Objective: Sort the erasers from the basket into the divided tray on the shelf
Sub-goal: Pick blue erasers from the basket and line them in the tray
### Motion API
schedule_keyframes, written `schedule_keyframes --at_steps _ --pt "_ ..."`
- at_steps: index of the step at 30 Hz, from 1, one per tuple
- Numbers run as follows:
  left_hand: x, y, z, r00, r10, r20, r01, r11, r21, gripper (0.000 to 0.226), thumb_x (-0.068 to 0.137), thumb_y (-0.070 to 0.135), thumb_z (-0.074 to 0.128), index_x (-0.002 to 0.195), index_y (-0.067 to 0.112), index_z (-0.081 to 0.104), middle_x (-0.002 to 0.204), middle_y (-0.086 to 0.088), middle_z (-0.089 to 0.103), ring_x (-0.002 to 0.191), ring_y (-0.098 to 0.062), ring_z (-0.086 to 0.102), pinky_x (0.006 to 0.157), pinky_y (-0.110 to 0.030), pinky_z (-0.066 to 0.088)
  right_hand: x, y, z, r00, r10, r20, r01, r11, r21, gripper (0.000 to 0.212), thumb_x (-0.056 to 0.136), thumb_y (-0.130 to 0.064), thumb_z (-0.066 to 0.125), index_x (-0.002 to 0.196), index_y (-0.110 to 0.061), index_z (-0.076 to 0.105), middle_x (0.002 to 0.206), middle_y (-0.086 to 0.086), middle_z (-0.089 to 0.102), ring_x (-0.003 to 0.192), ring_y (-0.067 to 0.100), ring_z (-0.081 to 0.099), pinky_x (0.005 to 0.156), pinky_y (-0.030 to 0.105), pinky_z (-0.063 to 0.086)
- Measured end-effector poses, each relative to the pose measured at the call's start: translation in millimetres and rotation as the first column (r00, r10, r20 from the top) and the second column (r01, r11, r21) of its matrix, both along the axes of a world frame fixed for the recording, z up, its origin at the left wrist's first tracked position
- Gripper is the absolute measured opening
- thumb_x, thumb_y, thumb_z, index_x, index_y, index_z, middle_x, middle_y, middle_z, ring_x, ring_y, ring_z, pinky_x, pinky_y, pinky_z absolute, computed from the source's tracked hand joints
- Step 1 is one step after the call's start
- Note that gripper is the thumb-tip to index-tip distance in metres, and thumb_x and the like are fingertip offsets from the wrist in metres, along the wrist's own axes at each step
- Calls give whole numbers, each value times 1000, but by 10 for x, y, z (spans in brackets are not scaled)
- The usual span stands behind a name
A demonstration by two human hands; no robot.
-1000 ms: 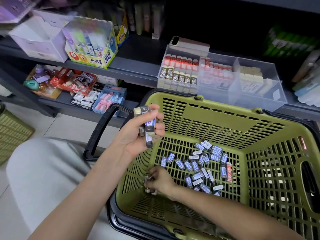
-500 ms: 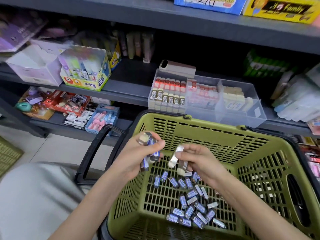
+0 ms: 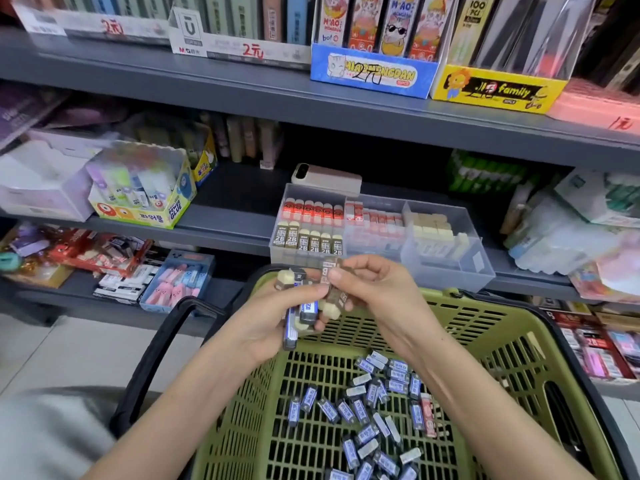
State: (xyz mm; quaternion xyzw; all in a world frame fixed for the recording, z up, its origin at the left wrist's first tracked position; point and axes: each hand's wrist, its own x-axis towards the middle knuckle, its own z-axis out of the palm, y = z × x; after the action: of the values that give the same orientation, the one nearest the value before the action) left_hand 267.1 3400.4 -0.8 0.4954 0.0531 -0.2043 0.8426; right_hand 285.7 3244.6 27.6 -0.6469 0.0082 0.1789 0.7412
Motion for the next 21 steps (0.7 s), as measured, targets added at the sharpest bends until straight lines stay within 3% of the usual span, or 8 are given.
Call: schedule_keyframes --at_steps 3,6,10,14,18,21 --pt "91 32 25 990 69 -120 -77 995 -70 15 59 10 74 73 10 77 68 -13 67 49 -17 59 43 -23 48 148 93 33 1000 -10 6 10 1000 23 37 61 -27 76 90 -8 64 65 3 66 39 7 43 38 16 36" --pt "187 121 49 968 130 -214 -166 973 -159 26 55 7 73 80 2 69 62 -12 62 47 -17 57 42 -23 48 414 148 28 991 -127 -50 130 990 52 23 65 -28 74 76 -11 63 55 -1 58 35 4 38 31 14 27" --pt "335 348 52 943 259 -210 -295 941 -165 26 63 5 67 88 5 60 63 -10 62 46 -18 58 42 -22 48 764 171 -21 981 -179 -72 179 984 -13 12 77 -8 72 73 -5 62 68 7 63 50 9 61 51 15 51" --pt "442 533 10 932 315 -178 -339 933 -124 12 64 6 67 76 6 65 62 -10 62 46 -18 58 43 -21 49 945 262 -89 987 -155 32 158 956 -249 17 75 4 73 67 -8 63 70 7 66 54 13 63 59 22 54" --pt "483 613 -53 933 322 -159 -338 937 -89 13 63 6 68 76 6 69 64 -12 63 48 -19 59 43 -23 50 1004 439 -121 934 -132 332 320 723 -612 28 70 -21 79 47 -25 64 60 -12 65 69 10 63 64 26 49" --pt "484 615 -111 935 311 -168 -331 938 -106 15 63 7 70 78 7 70 65 -11 63 49 -19 60 43 -23 50 1008 578 -165 904 -74 421 392 534 -749 23 76 -31 74 57 -20 68 67 -8 67 69 11 58 55 22 39"
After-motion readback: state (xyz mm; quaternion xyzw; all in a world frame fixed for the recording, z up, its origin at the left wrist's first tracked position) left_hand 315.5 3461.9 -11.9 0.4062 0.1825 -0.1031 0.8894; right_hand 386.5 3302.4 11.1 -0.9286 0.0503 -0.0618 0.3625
